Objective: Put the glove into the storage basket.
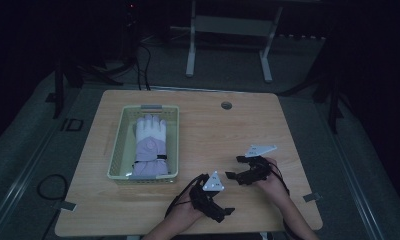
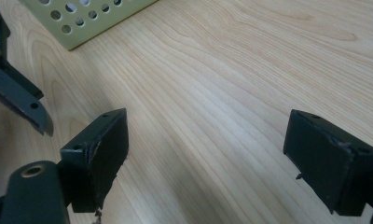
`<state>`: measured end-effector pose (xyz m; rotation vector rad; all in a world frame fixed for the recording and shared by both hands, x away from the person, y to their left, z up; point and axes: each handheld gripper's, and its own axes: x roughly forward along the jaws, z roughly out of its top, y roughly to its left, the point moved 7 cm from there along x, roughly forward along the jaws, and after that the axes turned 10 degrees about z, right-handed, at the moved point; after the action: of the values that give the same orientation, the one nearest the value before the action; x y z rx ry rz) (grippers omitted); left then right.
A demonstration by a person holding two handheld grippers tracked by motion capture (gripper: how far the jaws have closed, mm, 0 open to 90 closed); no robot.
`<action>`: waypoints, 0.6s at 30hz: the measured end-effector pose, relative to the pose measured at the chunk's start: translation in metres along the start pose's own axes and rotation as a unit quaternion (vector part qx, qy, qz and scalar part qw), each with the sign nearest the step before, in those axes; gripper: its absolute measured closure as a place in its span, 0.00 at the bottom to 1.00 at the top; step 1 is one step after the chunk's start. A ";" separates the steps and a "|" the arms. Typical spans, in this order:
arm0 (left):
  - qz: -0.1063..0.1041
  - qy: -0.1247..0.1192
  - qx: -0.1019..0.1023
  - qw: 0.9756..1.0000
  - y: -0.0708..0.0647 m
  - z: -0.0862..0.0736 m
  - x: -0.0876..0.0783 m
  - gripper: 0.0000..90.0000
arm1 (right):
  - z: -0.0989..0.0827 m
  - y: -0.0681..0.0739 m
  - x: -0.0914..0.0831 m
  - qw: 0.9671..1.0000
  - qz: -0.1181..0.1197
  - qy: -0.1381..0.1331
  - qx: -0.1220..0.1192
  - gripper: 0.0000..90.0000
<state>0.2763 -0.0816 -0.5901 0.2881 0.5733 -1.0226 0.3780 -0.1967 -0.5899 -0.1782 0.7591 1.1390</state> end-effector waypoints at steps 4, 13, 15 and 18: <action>0.004 0.003 0.004 1.000 0.000 -0.004 0.003 0.03 | -0.010 0.000 -0.004 1.000 -0.009 0.000 -0.011 0.15; 0.010 0.000 0.002 1.000 0.002 -0.010 0.005 0.03 | -0.034 0.001 -0.011 1.000 -0.007 -0.001 -0.015 0.15; 0.022 -0.006 0.009 1.000 0.004 -0.010 0.005 0.03 | -0.035 0.001 -0.012 1.000 -0.007 -0.003 -0.016 0.15; 0.026 -0.011 0.006 1.000 0.007 -0.011 0.002 0.03 | -0.037 0.000 -0.017 1.000 -0.009 -0.020 -0.012 0.15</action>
<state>0.2800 -0.0738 -0.6007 0.3003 0.5377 -0.9770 0.3578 -0.2273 -0.6066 -0.1828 0.7078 1.1315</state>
